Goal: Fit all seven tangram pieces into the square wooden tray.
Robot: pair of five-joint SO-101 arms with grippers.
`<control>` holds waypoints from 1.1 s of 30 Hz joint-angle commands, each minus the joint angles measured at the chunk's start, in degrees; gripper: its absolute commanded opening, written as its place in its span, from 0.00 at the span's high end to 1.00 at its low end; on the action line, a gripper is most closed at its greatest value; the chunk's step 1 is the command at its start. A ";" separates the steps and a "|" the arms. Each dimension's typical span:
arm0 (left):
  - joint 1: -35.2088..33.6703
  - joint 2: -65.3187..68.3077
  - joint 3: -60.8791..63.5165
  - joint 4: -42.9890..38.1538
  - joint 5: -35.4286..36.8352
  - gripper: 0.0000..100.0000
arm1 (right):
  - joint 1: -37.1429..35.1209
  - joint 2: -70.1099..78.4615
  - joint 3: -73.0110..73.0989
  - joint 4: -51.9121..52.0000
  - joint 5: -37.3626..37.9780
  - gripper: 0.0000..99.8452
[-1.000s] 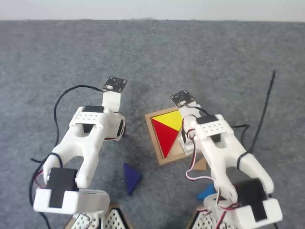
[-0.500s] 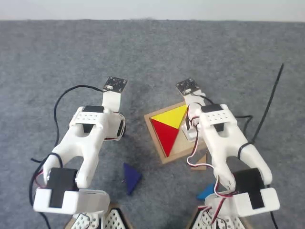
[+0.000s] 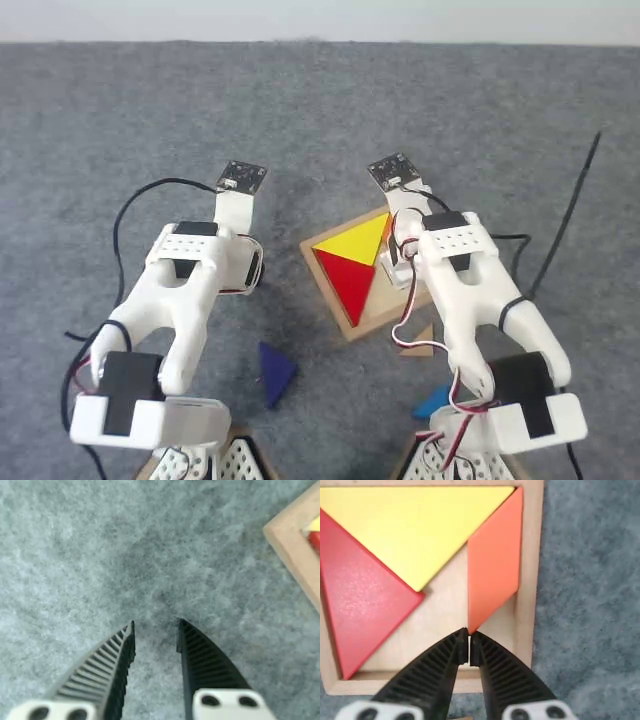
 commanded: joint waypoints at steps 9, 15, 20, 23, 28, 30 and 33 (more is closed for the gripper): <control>0.70 0.09 -1.36 -1.05 -0.53 0.86 | 1.19 -0.92 1.14 -0.48 0.35 0.97; 0.70 0.09 -1.36 -1.14 -0.53 0.86 | 2.15 -3.21 2.37 -0.31 0.44 0.97; 0.70 0.09 -1.36 -1.14 -0.53 0.86 | 2.07 -8.57 6.15 -0.40 0.44 0.97; 0.70 0.09 -1.36 -1.14 -0.53 0.86 | 2.07 -9.89 7.21 -0.48 0.53 0.97; 0.70 0.09 -1.36 -1.14 -0.53 0.86 | 2.07 -9.98 7.38 -0.48 0.53 0.97; 0.70 0.09 -1.36 -1.14 -0.53 0.86 | 2.07 -9.98 7.38 -0.48 0.53 0.97; 0.70 0.09 -1.36 -1.14 -0.53 0.86 | 2.07 -9.98 7.38 -0.48 0.53 0.97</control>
